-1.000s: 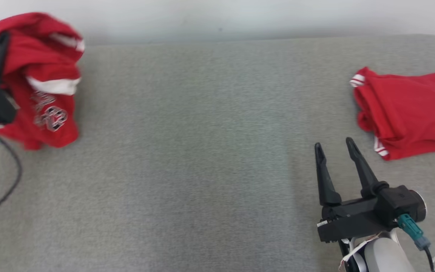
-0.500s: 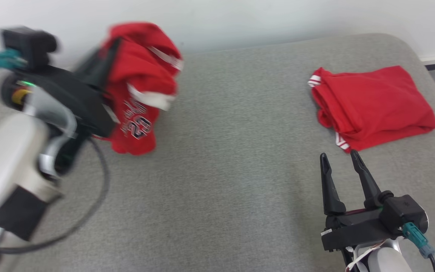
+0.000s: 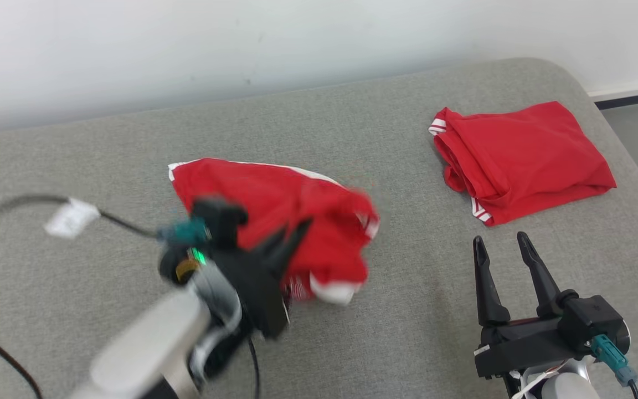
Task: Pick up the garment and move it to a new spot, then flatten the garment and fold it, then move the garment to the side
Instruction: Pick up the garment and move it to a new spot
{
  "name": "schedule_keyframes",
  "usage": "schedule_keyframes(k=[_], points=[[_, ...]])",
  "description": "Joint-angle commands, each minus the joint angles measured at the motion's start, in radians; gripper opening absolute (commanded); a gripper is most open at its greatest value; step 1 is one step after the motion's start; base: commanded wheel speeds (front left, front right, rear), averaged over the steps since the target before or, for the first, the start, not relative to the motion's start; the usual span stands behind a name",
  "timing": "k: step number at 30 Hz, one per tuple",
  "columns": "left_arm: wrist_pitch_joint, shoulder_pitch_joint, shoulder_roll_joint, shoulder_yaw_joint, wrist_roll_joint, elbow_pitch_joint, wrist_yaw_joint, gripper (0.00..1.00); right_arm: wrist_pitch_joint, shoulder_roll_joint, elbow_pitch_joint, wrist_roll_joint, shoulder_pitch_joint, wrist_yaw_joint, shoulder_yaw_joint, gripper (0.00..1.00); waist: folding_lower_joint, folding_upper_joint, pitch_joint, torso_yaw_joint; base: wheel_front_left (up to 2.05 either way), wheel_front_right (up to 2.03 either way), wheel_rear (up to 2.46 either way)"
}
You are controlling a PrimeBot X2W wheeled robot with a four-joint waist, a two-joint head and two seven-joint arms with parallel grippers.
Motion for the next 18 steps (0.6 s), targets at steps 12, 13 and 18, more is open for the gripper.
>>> schedule_keyframes(k=[12, 13, 18], points=[[-0.159, 0.081, -0.093, -0.052, 0.026, 0.165, -0.034, 1.0, 0.0, 0.0, 0.021, -0.011, 0.028, -0.003, 0.0, 1.0, 0.0, 0.0001, -0.054, 0.05, 0.0, 0.0, 0.0], [-0.179, 0.08, -0.093, -0.047, 0.027, 0.162, -0.034, 1.0, 0.0, 0.0, 0.021, -0.01, 0.033, -0.003, 0.0, 1.0, 0.0, 0.0001, -0.061, 0.054, 0.0, 0.0, 0.0], [-0.246, 0.075, -0.066, -0.015, 0.05, 0.152, -0.021, 1.0, 0.0, 0.0, 0.025, -0.007, 0.049, -0.003, -0.007, 1.0, 0.0, 0.0001, -0.09, 0.073, 0.0, 0.0, 0.0]])
